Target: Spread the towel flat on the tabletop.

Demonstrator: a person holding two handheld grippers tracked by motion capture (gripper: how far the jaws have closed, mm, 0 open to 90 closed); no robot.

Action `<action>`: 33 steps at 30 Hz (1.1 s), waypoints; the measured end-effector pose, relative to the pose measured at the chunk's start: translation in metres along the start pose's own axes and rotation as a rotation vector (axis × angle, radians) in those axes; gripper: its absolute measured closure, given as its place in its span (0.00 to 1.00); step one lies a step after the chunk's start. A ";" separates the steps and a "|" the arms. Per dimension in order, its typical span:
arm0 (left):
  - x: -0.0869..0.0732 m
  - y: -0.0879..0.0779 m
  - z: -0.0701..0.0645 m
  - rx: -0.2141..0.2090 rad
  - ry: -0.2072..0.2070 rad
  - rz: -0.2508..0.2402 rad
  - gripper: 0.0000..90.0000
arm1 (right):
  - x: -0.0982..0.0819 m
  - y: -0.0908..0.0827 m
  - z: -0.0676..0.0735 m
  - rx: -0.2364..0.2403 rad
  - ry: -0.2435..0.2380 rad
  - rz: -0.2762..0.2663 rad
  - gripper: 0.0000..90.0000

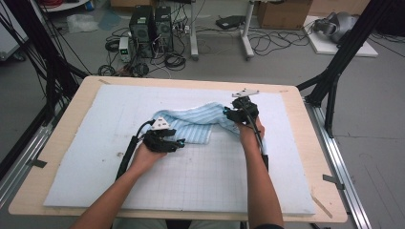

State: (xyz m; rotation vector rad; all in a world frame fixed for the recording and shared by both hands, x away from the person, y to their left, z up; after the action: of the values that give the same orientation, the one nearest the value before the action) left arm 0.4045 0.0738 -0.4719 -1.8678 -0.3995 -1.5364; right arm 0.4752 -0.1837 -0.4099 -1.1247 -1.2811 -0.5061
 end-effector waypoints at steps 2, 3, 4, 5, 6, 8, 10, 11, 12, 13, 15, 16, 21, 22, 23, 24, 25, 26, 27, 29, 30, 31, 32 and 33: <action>-0.002 0.005 -0.001 0.003 0.014 0.016 0.47 | -0.002 -0.007 -0.003 0.019 0.003 0.006 0.60; -0.005 0.006 -0.001 0.008 0.028 0.036 0.50 | -0.003 -0.011 -0.004 0.034 0.005 0.006 0.60; -0.005 0.009 -0.001 0.012 0.030 0.054 0.55 | -0.006 -0.014 -0.004 0.060 0.006 0.009 0.61; -0.006 0.010 -0.001 0.012 0.035 0.072 0.59 | -0.009 -0.016 -0.004 0.070 -0.006 0.018 0.61; -0.006 0.010 -0.002 0.011 0.042 0.071 0.68 | -0.013 -0.019 -0.003 0.083 -0.014 0.028 0.62; -0.006 0.009 0.000 0.022 0.080 0.080 0.92 | -0.022 -0.021 -0.002 0.102 -0.021 0.050 0.62; -0.005 0.005 0.004 0.009 0.053 0.086 0.94 | -0.032 -0.022 -0.001 0.118 -0.021 0.070 0.63; -0.005 0.003 0.006 0.001 0.033 0.086 0.94 | -0.037 -0.023 0.000 0.132 -0.016 0.083 0.63; -0.004 -0.001 0.009 -0.006 0.022 0.078 0.94 | -0.042 -0.022 0.000 0.137 -0.017 0.097 0.63; -0.003 -0.005 0.012 -0.003 0.013 0.068 0.94 | -0.047 -0.021 0.001 0.152 -0.019 0.112 0.63; 0.001 -0.013 0.019 0.000 -0.002 0.044 0.94 | -0.054 -0.020 0.001 0.171 -0.015 0.128 0.61; 0.003 -0.018 0.022 -0.001 -0.004 0.036 0.94 | -0.056 -0.018 0.001 0.173 -0.011 0.134 0.61; 0.006 -0.043 0.044 0.023 -0.030 0.011 0.94 | -0.063 -0.011 0.005 0.168 -0.050 0.187 0.71; 0.006 -0.048 0.049 0.036 -0.030 0.010 0.94 | -0.066 -0.010 0.006 0.172 -0.052 0.209 0.77; 0.006 -0.052 0.054 0.044 -0.036 0.007 0.94 | -0.067 -0.010 0.008 0.184 -0.053 0.219 0.83; 0.005 -0.057 0.059 0.057 -0.040 0.006 0.94 | -0.066 -0.010 0.010 0.191 -0.046 0.223 0.88; 0.005 -0.061 0.064 0.067 -0.045 0.005 0.94 | -0.065 -0.011 0.011 0.205 -0.049 0.225 0.90; 0.005 -0.065 0.068 0.077 -0.053 0.001 0.94 | -0.065 -0.013 0.014 0.224 -0.053 0.233 0.91; 0.004 -0.068 0.072 0.088 -0.057 -0.003 0.94 | -0.066 -0.015 0.016 0.243 -0.054 0.242 0.92; 0.003 -0.074 0.079 0.106 -0.064 -0.006 0.94 | -0.066 -0.018 0.021 0.284 -0.043 0.253 0.92; 0.002 -0.076 0.082 0.114 -0.065 -0.005 0.94 | -0.066 -0.020 0.024 0.315 -0.022 0.258 0.92; 0.001 -0.079 0.086 0.122 -0.070 -0.006 0.94 | -0.066 -0.022 0.027 0.340 -0.004 0.265 0.92; 0.001 -0.081 0.089 0.125 -0.069 0.000 0.94 | -0.066 -0.024 0.029 0.362 0.013 0.272 0.92; 0.000 -0.084 0.092 0.134 -0.068 0.001 0.94 | -0.066 -0.026 0.031 0.380 0.022 0.275 0.92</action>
State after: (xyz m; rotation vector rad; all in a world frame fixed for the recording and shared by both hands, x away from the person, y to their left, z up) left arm 0.4207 0.1956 -0.4531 -1.8189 -0.5200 -1.4127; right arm 0.4206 -0.1856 -0.4648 -0.9492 -1.1219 -0.0639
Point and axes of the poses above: each handheld gripper's, and its own axes: y roughly forward along the jaws, x roughly out of its top, z roughly to its left, the point moved 5 cm from there along y, roughly forward along the jaws, and after that the axes turned 15 degrees about -z, right-handed, at the moved point
